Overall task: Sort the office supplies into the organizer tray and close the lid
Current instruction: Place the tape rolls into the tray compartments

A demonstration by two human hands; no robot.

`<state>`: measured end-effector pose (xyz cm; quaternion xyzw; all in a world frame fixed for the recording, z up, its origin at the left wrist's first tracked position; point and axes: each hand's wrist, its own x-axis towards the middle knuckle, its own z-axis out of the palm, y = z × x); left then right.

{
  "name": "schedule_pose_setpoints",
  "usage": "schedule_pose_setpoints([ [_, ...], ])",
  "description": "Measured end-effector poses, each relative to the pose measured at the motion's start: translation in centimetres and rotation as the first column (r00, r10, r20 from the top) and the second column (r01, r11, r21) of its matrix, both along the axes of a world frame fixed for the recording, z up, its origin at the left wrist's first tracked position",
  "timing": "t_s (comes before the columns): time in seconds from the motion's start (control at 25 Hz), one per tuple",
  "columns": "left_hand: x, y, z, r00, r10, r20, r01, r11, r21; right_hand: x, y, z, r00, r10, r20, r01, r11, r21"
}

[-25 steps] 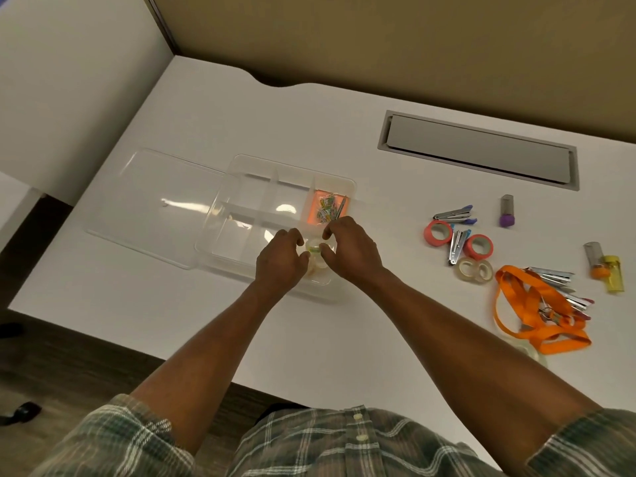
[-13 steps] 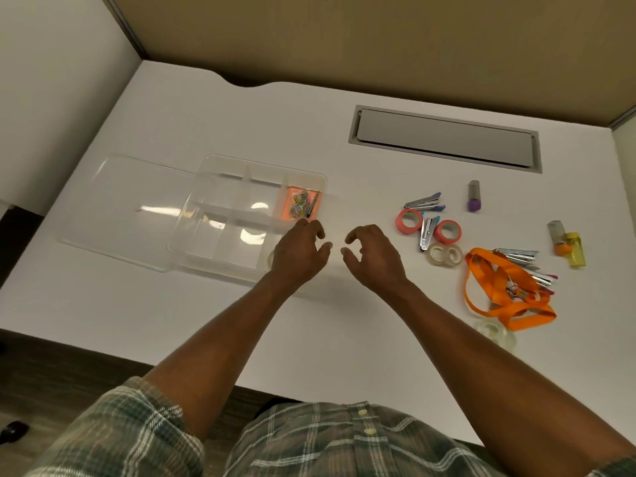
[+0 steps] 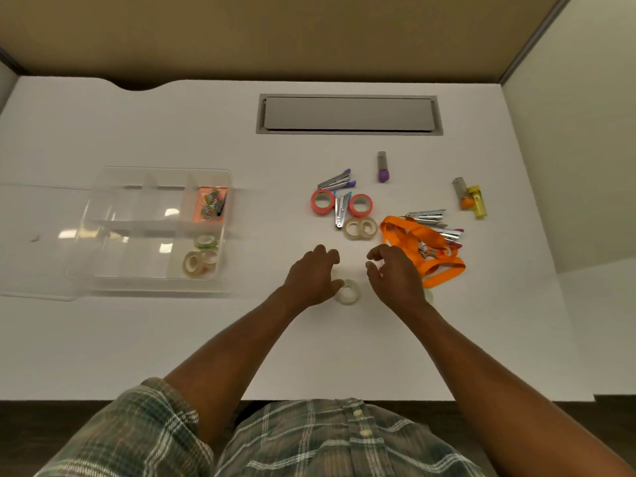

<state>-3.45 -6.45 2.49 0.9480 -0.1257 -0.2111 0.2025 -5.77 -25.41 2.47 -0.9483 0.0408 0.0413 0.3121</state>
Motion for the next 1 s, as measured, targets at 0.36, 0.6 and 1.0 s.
schedule_pose_setpoints([
  [0.36,-1.0,-5.9,-2.0,0.976,-0.214,-0.029,0.214,0.942,0.259,-2.0,-8.7,-1.2,0.976,-0.217,-0.008,0.217,0.975,0.043],
  [0.6,-0.4,-8.2,-2.2,0.985,-0.171,0.014,0.165,0.965,0.202,-3.9,-10.2,-1.7,0.993,-0.115,-0.011,0.115,0.993,-0.024],
  [1.0,-0.6,-8.2,-2.7,0.989,-0.144,0.024,0.138,0.977,0.160,-5.0,-7.6,-3.6,0.973,0.183,-0.137,-0.219,0.922,-0.321],
])
